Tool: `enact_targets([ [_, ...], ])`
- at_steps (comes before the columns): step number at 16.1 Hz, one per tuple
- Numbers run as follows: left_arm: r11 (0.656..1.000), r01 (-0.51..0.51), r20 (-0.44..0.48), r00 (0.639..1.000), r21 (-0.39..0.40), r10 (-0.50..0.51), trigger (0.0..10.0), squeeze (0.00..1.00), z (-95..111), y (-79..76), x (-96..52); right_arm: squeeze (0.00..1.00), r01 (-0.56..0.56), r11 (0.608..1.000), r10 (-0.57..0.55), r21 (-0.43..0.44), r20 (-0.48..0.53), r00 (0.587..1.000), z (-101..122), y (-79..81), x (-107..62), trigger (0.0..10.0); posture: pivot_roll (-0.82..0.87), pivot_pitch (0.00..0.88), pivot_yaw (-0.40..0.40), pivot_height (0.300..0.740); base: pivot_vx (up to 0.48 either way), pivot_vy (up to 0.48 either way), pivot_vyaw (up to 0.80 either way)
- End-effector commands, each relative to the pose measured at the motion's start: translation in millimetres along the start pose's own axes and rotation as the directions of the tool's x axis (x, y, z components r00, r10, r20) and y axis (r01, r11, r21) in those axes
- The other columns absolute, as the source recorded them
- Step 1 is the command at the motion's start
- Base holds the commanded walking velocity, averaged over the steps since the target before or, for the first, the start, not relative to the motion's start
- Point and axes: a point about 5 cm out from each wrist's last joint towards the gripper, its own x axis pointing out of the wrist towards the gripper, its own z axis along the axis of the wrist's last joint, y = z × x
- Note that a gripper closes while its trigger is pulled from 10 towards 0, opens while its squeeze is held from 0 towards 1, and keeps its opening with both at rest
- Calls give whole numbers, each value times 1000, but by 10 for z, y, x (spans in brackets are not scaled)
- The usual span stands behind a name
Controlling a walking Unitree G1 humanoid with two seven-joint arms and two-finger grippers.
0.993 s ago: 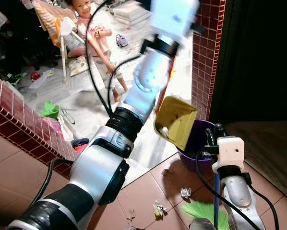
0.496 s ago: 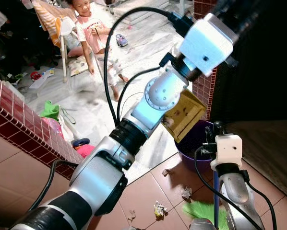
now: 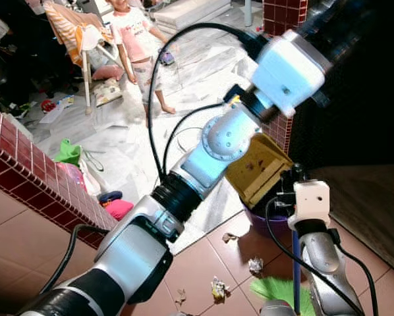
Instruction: Sweep floor
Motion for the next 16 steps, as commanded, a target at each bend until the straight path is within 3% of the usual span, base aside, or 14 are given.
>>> enact_targets([
  [1, 982, -164, 9, 986, -93, 165, 10000, 0, 49, -28, 143, 0, -13, 1000, 14, 15, -87, 996, -164, 35, -29, 10000, -281, 0, 239, 740, 0, 0, 0],
  [2, 955, -295, -28, 955, -17, 294, 10000, 0, 13, 328, 190, 0, -23, 1000, 24, 15, -76, 997, -140, 37, 30, 10000, -272, 0, 225, 740, 0, 0, 0],
  [5, 857, -479, 17, 874, 190, 485, 10000, 0, 189, 1223, 186, 0, -82, 997, 83, 14, -49, 995, -86, 123, 173, 10000, -232, 0, 181, 740, 0, 0, 0],
  [7, 806, -542, 36, 834, 240, 550, 10000, 0, 284, 1517, 132, 0, -111, 994, 111, 13, -42, 993, -78, 164, 237, 10000, -207, 0, 158, 740, 0, 0, 0],
  [9, 711, -614, 42, 766, 343, 642, 10000, 0, 394, 1927, -68, 0, -158, 987, 159, 20, -34, 987, -57, 242, 341, 10000, -171, 0, 127, 740, 0, 0, 0],
  [10, 696, -620, 35, 755, 363, 654, 10000, 0, 387, 1966, -122, 0, -166, 986, 167, 20, -32, 985, -54, 253, 356, 10000, -162, 0, 120, 740, 0, 0, 0],
  [11, 654, -603, -39, 721, 457, 692, 10000, 0, 262, 2044, -446, 0, -202, 979, 202, 20, -30, 979, -48, 307, 399, 10000, -140, 0, 108, 740, 0, 0, 0],
  [12, 650, -602, -48, 715, 465, 697, 10000, 0, 246, 2049, -479, 0, -205, 978, 206, 20, -30, 978, -49, 312, 403, 10000, -140, 0, 108, 740, 0, 0, 0],
  [13, 623, -592, -132, 663, 511, 737, 10000, 0, 72, 1946, -869, 0, -230, 970, 234, 75, -43, 971, -66, 355, 421, 10000, -113, 0, 93, 740, 0, 0, 0],
  [14, 621, -590, -148, 652, 516, 743, 10000, 0, 40, 1916, -944, 0, -237, 967, 242, 95, -47, 969, -72, 367, 424, 10000, -113, 0, 93, 740, 0, 0, 0],
  [15, 620, -580, -213, 617, 528, 758, 10000, 0, -96, 1675, -1242, 0, -263, 962, 266, 72, -49, 963, -77, 393, 447, 10000, -92, 0, 73, 740, 0, 0, 0],
  [16, 624, -563, -237, 610, 542, 756, 10000, 0, -145, 1542, -1355, 0, -275, 959, 278, 63, -48, 959, -77, 400, 465, 10000, -85, 0, 66, 740, 0, 0, 0],
])
